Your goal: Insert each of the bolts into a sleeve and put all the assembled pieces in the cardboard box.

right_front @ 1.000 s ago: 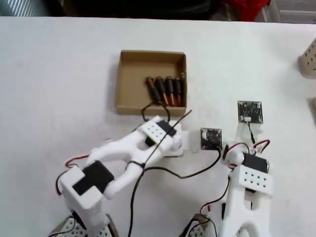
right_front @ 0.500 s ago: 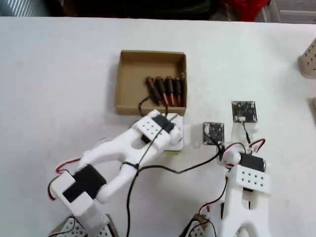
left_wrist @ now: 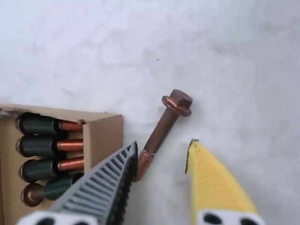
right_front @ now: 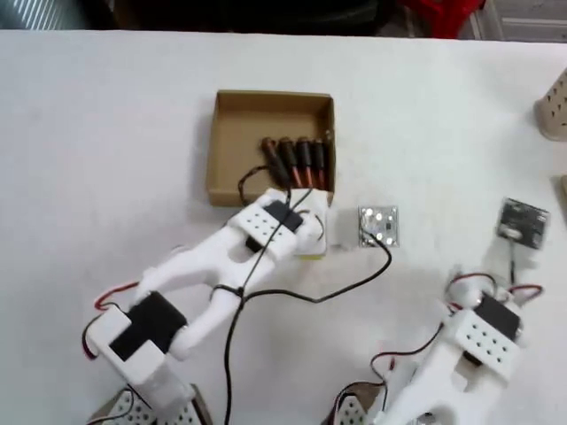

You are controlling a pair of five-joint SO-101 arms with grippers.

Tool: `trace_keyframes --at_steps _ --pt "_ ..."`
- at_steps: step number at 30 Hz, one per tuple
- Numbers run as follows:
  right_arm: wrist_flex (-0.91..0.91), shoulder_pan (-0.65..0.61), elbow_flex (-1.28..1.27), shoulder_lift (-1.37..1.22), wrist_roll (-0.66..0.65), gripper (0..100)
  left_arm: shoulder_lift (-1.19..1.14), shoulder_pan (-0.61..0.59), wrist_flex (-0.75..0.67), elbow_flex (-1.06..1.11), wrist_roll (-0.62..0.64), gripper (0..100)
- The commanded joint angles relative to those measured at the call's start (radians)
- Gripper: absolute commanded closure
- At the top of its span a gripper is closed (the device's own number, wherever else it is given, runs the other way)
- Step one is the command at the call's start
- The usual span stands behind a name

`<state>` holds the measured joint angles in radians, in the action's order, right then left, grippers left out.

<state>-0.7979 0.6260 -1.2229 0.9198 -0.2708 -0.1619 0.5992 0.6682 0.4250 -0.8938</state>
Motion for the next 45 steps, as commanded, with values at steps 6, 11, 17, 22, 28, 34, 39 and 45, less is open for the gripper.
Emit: trace_keyframes --at_steps 6,11,17,22,28,34,39,45 --pt "0.189 0.338 -0.003 -0.097 -0.081 98.1 -0.148 -0.002 -0.002 -0.172 -0.012 80" --pt "0.242 0.377 -0.003 -0.162 -0.112 98.1 -0.231 0.001 0.087 -0.311 -0.014 80" --pt "0.252 0.372 -0.003 -0.186 -0.114 98.1 -0.329 0.022 0.164 -0.42 -0.015 81" --pt "0.251 0.367 -0.003 -0.182 -0.114 98.1 -0.337 0.053 0.187 -0.445 -0.014 94" --pt "0.251 0.367 -0.003 -0.182 -0.114 98.1 -0.338 0.067 0.196 -0.442 -0.014 96" --pt "0.251 0.369 -0.003 -0.182 -0.114 98.1 -0.335 0.061 0.227 -0.44 0.094 98" --pt "0.225 0.352 0.003 -0.18 -0.114 98.1 -0.326 0.047 0.249 -0.44 0.427 98" --pt "0.076 0.275 0.071 -0.18 -0.11 98.1 -0.213 -0.01 0.275 -0.399 0.68 98"
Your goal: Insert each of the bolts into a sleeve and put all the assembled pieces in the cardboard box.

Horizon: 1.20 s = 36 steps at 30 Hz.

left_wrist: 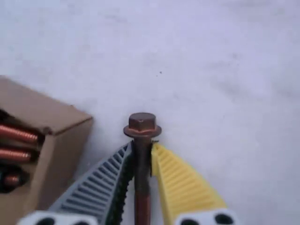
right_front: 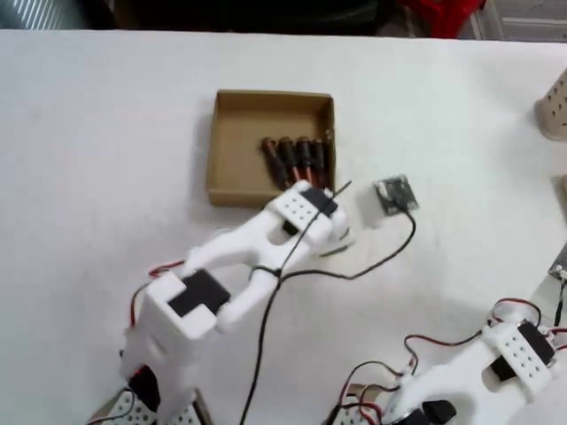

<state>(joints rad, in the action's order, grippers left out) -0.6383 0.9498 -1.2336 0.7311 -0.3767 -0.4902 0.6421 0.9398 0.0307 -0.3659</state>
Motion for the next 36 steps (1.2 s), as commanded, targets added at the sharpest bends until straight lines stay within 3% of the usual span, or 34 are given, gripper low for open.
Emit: trace_keyframes --at_steps 1,8,18,27,32,36 --pt "-0.114 -0.061 0.098 0.008 -0.003 98.1 0.143 -0.077 -0.014 0.023 0.18 98" --pt "-0.317 -0.242 0.21 0.008 0.006 98.1 0.371 -0.248 -0.137 0.288 0.278 98" --pt "-0.323 -0.693 0.222 0.008 0.279 98.1 0.753 -0.438 -0.292 0.747 0.278 98" --pt "-0.168 -1.038 0.218 0.008 0.425 98.1 0.932 -0.731 -0.304 0.905 0.279 98" --pt "-0.044 -1.213 0.213 -0.001 0.437 98.1 0.9 -0.782 -0.362 0.91 0.279 98" --pt "0.176 -1.343 0.152 -0.001 0.437 98.1 0.842 -0.788 -0.425 0.907 0.279 98"
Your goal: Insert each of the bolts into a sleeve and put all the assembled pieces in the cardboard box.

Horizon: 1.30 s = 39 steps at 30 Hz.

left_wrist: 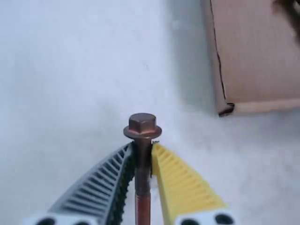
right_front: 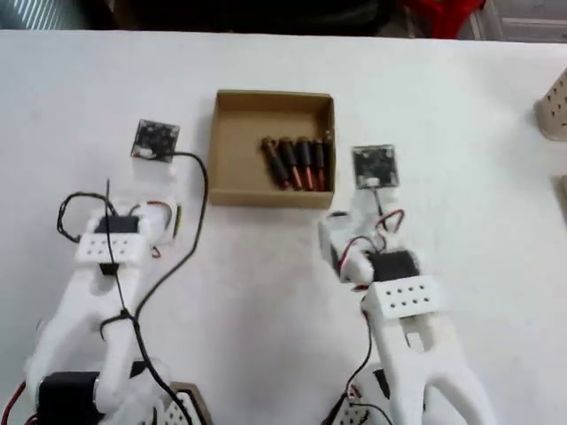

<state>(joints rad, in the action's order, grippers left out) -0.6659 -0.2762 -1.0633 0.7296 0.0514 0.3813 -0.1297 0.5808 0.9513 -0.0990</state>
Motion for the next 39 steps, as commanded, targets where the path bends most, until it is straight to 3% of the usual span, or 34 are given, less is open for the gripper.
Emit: trace_keyframes --at_steps 1,8,14,21,26,30,39 --pt "0.282 -0.143 -0.046 0.001 0.009 98.1 -0.041 -0.016 -0.069 -0.017 0.012 98" --pt "0.909 -0.268 -0.301 0.001 0.009 98.1 -0.051 -0.016 -0.101 -0.014 0.012 98" --pt "1.082 -0.286 -0.408 0.001 0.103 98.1 -0.05 -0.015 -0.101 -0.017 0.012 98" --pt "1.334 -0.288 -0.522 -0.001 0.112 98.2 -0.047 0.004 -0.101 -0.017 0.012 98" --pt "1.383 -0.306 -0.529 -0.015 0.114 98.2 0.056 0.001 -0.104 0.035 0.032 98" --pt "1.488 -0.329 -0.494 -0.15 0.114 98.2 0.211 0.008 -0.186 0.158 0.114 98" --pt "1.906 -0.361 -0.425 -0.641 0.107 98.2 0.418 0.051 -0.414 0.299 0.126 98"
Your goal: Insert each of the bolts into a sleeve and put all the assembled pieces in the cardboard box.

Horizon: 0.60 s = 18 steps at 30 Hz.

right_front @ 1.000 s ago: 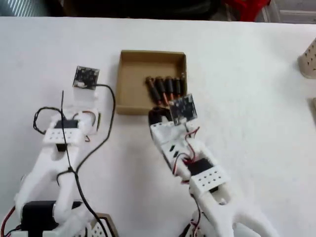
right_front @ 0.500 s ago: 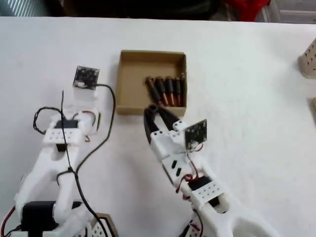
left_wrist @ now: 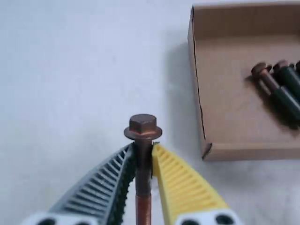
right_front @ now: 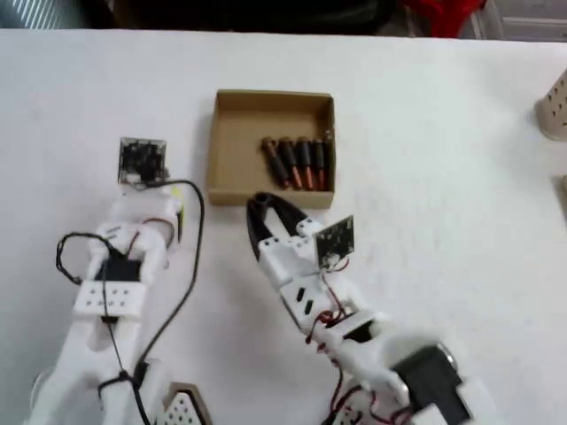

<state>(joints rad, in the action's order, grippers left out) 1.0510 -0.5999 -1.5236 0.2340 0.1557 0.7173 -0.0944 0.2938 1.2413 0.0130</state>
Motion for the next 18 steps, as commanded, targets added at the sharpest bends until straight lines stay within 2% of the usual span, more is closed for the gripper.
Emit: trace_keyframes --at_steps 1,6,10,12,16,18 --pt "0.219 -0.054 0.029 -0.177 0.003 98.2 0.084 0.018 -0.169 0.017 0.014 98" --pt "0.311 -0.148 0.025 -0.286 0.002 98.2 0.085 0.094 -0.35 0.025 0.029 98" --pt "0.335 -0.154 0.029 -0.321 0.002 98.2 0.09 0.177 -0.457 0.04 0.163 98" --pt "0.352 -0.153 0.029 -0.331 0.0 98.2 0.091 0.206 -0.554 0.089 0.201 98" --pt "0.36 -0.153 0.031 -0.337 0.0 98.2 0.091 0.252 -0.807 0.232 0.161 98" --pt "0.36 -0.153 0.031 -0.337 0.0 98.2 0.091 0.265 -0.844 0.259 0.18 98"
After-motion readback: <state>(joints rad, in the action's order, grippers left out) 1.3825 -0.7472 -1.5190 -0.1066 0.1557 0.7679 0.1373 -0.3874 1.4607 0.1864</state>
